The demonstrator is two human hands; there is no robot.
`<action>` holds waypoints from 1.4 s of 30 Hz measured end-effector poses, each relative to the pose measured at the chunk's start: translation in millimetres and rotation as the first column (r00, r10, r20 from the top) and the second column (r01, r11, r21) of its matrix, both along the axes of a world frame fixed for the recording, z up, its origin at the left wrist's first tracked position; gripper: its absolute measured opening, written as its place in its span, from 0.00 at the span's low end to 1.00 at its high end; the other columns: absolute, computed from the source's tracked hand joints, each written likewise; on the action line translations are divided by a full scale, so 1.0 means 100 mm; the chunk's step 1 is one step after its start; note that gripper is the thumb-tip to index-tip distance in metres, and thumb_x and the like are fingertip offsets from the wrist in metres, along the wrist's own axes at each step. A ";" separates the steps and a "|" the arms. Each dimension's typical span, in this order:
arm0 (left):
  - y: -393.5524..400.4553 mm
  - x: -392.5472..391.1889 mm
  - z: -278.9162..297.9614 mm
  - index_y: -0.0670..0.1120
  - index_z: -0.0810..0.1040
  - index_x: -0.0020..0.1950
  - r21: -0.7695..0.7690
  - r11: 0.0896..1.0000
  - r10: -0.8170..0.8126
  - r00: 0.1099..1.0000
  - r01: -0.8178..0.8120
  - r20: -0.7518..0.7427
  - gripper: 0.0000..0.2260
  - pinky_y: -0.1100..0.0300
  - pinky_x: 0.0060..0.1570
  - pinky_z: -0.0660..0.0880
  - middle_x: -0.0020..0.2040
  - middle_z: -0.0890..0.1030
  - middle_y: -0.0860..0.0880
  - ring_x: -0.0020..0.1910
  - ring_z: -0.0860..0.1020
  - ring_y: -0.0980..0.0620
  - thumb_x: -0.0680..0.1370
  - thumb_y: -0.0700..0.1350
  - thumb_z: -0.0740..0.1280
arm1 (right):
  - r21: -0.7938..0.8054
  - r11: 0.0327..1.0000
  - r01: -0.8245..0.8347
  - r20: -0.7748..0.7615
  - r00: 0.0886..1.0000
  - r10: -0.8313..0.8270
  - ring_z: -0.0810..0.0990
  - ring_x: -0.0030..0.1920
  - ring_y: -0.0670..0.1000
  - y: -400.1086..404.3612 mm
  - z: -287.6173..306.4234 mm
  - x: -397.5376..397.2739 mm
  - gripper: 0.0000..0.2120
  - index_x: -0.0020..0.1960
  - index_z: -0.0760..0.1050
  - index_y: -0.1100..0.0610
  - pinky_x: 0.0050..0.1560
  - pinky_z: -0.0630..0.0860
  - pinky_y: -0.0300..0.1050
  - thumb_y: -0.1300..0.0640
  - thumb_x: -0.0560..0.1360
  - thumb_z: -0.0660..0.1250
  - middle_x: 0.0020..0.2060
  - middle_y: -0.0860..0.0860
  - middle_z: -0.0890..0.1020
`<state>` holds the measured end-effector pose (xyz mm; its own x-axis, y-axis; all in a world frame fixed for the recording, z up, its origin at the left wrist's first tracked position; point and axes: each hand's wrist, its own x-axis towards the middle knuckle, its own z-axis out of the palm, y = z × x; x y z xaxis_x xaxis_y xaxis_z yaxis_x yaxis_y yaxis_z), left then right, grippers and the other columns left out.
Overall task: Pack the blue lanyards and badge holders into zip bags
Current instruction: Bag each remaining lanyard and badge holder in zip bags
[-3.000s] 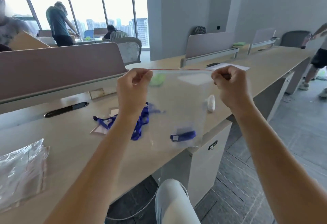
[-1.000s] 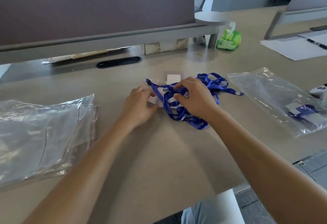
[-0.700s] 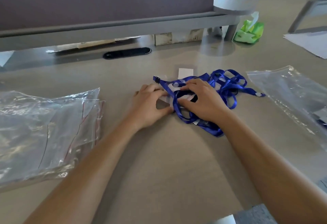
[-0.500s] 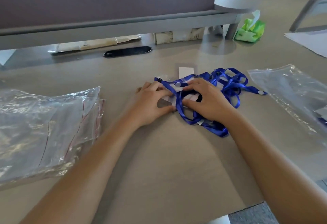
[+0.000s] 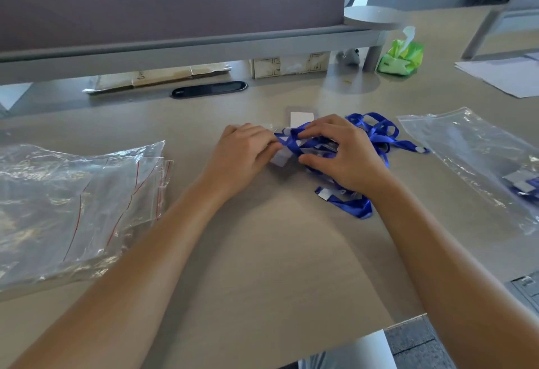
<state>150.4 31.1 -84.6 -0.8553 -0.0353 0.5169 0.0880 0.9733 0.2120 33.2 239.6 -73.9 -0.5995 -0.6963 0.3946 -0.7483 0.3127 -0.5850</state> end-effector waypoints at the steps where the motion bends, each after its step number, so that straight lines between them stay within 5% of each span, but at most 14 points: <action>1: 0.00 0.00 0.01 0.47 0.80 0.50 0.026 1.000 -0.002 1.000 0.002 -0.007 0.17 0.55 0.49 0.65 0.47 0.82 0.52 0.47 0.78 0.48 0.84 0.55 0.56 | -0.025 0.999 0.026 -0.009 1.000 -0.026 0.79 0.59 0.48 0.00 -0.01 -0.02 0.15 0.59 0.84 0.47 0.62 0.77 0.54 0.52 0.73 0.78 0.57 0.44 0.81; 6: 0.00 0.01 0.03 0.50 0.80 0.58 0.068 0.996 -0.057 0.998 0.057 -0.003 0.08 0.52 0.53 0.70 0.55 0.81 0.52 0.54 0.78 0.50 0.82 0.48 0.64 | -0.048 0.999 0.005 -0.028 1.000 -0.007 0.82 0.52 0.48 0.01 -0.02 -0.03 0.10 0.56 0.85 0.50 0.56 0.79 0.55 0.58 0.75 0.76 0.51 0.45 0.83; 10: -0.04 -0.01 0.09 0.47 0.82 0.53 0.146 0.989 -0.030 0.997 0.040 -0.070 0.06 0.47 0.50 0.75 0.50 0.81 0.51 0.50 0.79 0.50 0.79 0.41 0.67 | -0.024 1.000 0.018 -0.018 1.000 -0.018 0.82 0.51 0.47 0.01 -0.01 -0.01 0.11 0.56 0.85 0.50 0.55 0.79 0.51 0.56 0.74 0.76 0.50 0.45 0.84; 16: -0.16 0.06 0.34 0.43 0.83 0.49 0.297 0.955 0.066 0.983 -0.012 -0.173 0.05 0.74 0.48 0.70 0.45 0.83 0.51 0.44 0.78 0.56 0.77 0.36 0.69 | 0.159 0.982 0.099 0.023 0.994 -0.104 0.80 0.50 0.42 0.01 -0.02 -0.03 0.11 0.55 0.84 0.48 0.56 0.77 0.42 0.50 0.73 0.76 0.49 0.41 0.83; 18: -0.22 0.10 0.41 0.43 0.83 0.49 0.357 0.934 0.091 0.982 -0.026 -0.166 0.05 0.74 0.48 0.71 0.44 0.83 0.51 0.44 0.79 0.57 0.77 0.36 0.68 | 0.186 0.978 0.095 0.055 0.993 -0.107 0.80 0.53 0.42 0.01 -0.01 -0.02 0.12 0.57 0.83 0.47 0.58 0.76 0.40 0.52 0.73 0.75 0.52 0.40 0.82; 24: -0.34 0.14 0.52 0.46 0.84 0.48 0.493 0.866 0.158 0.981 -0.084 -0.111 0.07 0.73 0.45 0.73 0.42 0.83 0.55 0.43 0.79 0.61 0.76 0.37 0.68 | 0.003 0.988 0.154 0.137 0.979 -0.153 0.80 0.51 0.45 -0.05 0.00 0.02 0.10 0.56 0.83 0.51 0.55 0.81 0.50 0.60 0.76 0.70 0.51 0.42 0.82; 29: -0.28 0.12 0.55 0.46 0.84 0.47 0.550 0.834 0.117 0.989 -0.046 -0.095 0.07 0.72 0.43 0.71 0.42 0.84 0.56 0.41 0.79 0.62 0.76 0.36 0.68 | -0.170 0.971 0.169 -0.067 0.981 -0.183 0.80 0.44 0.45 -0.17 0.03 0.18 0.01 0.46 0.82 0.52 0.48 0.79 0.50 0.57 0.76 0.72 0.43 0.43 0.82; 35: -0.20 0.11 0.58 0.46 0.85 0.49 0.623 0.782 0.094 0.989 -0.003 -0.113 0.07 0.60 0.47 0.78 0.43 0.85 0.54 0.43 0.81 0.58 0.77 0.37 0.69 | -0.084 0.968 0.238 -0.011 0.971 -0.240 0.81 0.38 0.44 -0.34 0.14 0.53 0.10 0.42 0.82 0.48 0.42 0.80 0.49 0.43 0.76 0.71 0.36 0.41 0.83; 42: -0.20 0.09 0.63 0.48 0.85 0.49 0.689 0.724 0.124 0.977 0.031 -0.174 0.06 0.67 0.48 0.78 0.45 0.86 0.52 0.44 0.82 0.58 0.78 0.38 0.69 | 0.286 0.917 0.278 0.227 0.910 -0.347 0.81 0.39 0.51 -0.47 0.16 0.70 0.29 0.40 0.82 0.55 0.42 0.79 0.52 0.28 0.72 0.66 0.34 0.49 0.83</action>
<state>159.8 11.1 -21.5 -0.7273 -0.4823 0.4882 0.1610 0.5716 0.8046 102.9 192.4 -57.6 -0.8608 -0.5080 0.0322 -0.4137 0.6614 -0.6255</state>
